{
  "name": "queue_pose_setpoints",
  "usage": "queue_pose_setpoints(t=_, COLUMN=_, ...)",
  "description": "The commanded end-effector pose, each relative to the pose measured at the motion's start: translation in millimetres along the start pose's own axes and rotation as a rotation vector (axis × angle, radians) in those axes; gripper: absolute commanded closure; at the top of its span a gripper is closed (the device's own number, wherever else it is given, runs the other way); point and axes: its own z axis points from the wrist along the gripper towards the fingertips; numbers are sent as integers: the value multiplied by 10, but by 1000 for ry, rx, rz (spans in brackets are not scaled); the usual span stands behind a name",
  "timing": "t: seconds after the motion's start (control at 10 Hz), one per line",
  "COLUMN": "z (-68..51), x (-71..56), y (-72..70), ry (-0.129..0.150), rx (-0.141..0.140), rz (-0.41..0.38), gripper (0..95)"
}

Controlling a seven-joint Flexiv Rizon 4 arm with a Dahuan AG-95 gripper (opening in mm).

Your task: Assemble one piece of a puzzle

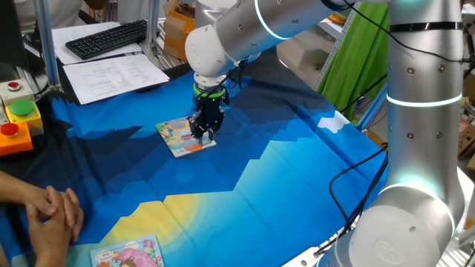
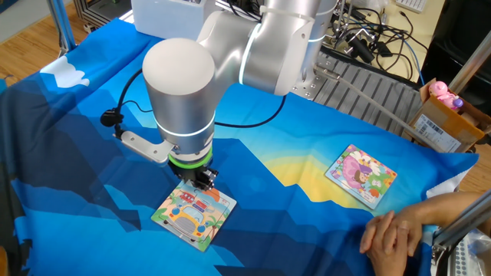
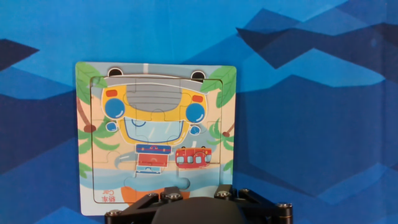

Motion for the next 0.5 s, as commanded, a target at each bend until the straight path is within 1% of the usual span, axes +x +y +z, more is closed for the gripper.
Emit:
queue_pose_setpoints(t=0.1, z=23, x=-3, y=4, ry=3, rx=-1, rz=1, gripper=760)
queue_pose_setpoints(t=0.2, z=24, x=-3, y=4, ry=2, rx=-1, rz=2, gripper=570)
queue_pose_setpoints(t=0.5, z=27, x=-3, y=6, ry=1, rx=4, rz=2, gripper=570)
